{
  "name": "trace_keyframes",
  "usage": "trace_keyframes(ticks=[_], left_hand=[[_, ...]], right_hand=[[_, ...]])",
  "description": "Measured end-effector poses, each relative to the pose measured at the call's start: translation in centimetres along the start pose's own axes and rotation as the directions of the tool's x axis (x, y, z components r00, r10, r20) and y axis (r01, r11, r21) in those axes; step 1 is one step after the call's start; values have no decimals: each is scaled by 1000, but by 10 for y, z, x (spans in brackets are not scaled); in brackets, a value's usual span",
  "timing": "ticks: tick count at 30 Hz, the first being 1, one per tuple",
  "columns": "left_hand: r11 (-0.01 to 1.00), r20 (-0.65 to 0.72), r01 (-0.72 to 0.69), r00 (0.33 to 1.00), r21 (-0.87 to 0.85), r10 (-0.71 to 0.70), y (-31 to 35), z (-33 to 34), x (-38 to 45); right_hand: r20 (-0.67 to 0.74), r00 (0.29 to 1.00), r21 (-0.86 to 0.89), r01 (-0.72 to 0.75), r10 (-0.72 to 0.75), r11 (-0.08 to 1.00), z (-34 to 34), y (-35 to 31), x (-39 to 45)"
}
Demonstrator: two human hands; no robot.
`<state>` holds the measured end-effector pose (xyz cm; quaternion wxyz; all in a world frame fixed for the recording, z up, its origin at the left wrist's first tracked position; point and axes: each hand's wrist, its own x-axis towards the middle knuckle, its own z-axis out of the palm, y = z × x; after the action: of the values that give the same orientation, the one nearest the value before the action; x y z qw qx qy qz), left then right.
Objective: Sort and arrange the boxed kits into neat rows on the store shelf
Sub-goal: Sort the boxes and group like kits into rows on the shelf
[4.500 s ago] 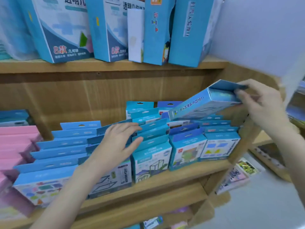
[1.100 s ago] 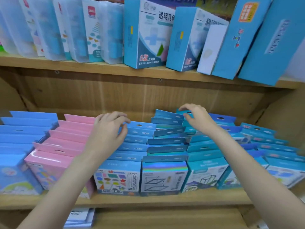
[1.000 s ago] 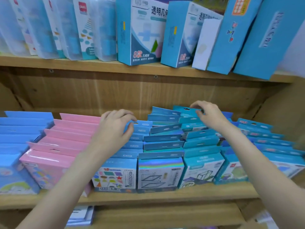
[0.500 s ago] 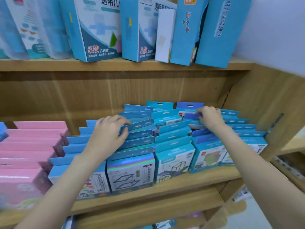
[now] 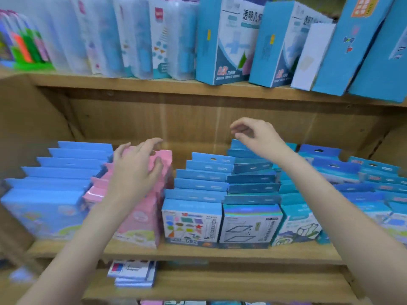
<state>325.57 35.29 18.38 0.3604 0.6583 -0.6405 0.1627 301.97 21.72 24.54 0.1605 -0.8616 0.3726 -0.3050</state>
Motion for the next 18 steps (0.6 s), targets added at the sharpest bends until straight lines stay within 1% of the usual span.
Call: trace_keyframes(ticks=[3, 5, 8, 10, 12, 13, 16, 18], left_hand=[[998, 38, 59, 997, 24, -60, -59, -36, -26], [997, 78, 65, 995, 48, -69, -98, -62, -43], [995, 205, -40, 978, 87, 22, -145, -89, -68], [990, 275, -101, 959, 99, 71, -166, -98, -81], [978, 275, -151, 955, 143, 107, -177, -99, -92], [970, 253, -166, 960, 180, 117, -179, -97, -95], [955, 175, -167, 976, 246, 126, -180, -87, -101], [950, 189, -159, 976, 270, 109, -181, -80, -102]], right_hand=[[68, 995, 96, 66, -73, 993, 49, -57, 28], [133, 985, 128, 93, -110, 987, 87, -90, 45], [231, 957, 108, 156, -178, 982, 139, -133, 72], [325, 930, 55, 165, -174, 985, 166, -155, 89], [476, 871, -42, 159, -120, 986, 188, -173, 104], [543, 836, -99, 164, -85, 981, 196, -180, 111], [661, 750, -208, 183, 0, 961, 210, -198, 132], [729, 683, -243, 189, 51, 951, 213, -206, 144]])
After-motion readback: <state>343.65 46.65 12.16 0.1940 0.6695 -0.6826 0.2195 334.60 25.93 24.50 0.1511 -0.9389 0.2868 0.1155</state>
